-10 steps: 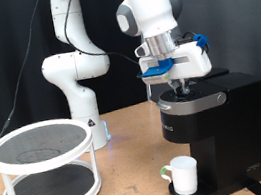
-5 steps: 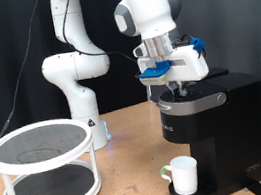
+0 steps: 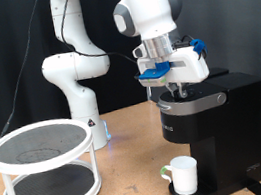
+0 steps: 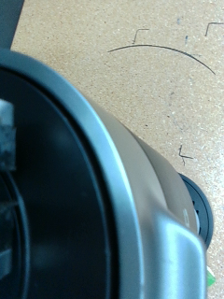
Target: Make a cup of coffee with the keurig machine
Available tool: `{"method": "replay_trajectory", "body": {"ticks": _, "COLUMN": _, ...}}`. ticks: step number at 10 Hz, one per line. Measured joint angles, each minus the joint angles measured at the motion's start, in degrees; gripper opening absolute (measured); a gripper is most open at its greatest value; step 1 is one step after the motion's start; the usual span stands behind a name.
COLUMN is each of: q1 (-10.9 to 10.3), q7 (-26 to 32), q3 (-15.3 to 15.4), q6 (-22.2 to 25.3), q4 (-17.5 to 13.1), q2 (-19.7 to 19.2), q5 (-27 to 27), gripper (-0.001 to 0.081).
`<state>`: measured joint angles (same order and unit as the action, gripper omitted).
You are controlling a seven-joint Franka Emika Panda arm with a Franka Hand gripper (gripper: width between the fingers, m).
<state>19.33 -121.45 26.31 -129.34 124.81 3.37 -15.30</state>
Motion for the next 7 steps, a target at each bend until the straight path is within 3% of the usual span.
{"method": "replay_trajectory", "body": {"ticks": 2, "q1": 0.0, "q7": 4.9, "q3": -0.1, "q6": 1.6, "q4": -0.1, "q2": 0.0, "q5": -5.9, "gripper": 0.0}}
{"method": "replay_trajectory", "body": {"ticks": 5, "q1": 0.0, "q7": 14.1, "q3": -1.7, "q6": 8.2, "q4": -0.8, "q2": 2.4, "q5": -15.4, "gripper": 0.0}}
{"method": "replay_trajectory", "body": {"ticks": 7, "q1": 0.3, "q7": 15.1, "q3": -3.7, "q6": 16.3, "q4": -1.5, "q2": 5.2, "q5": -18.3, "gripper": 0.0}}
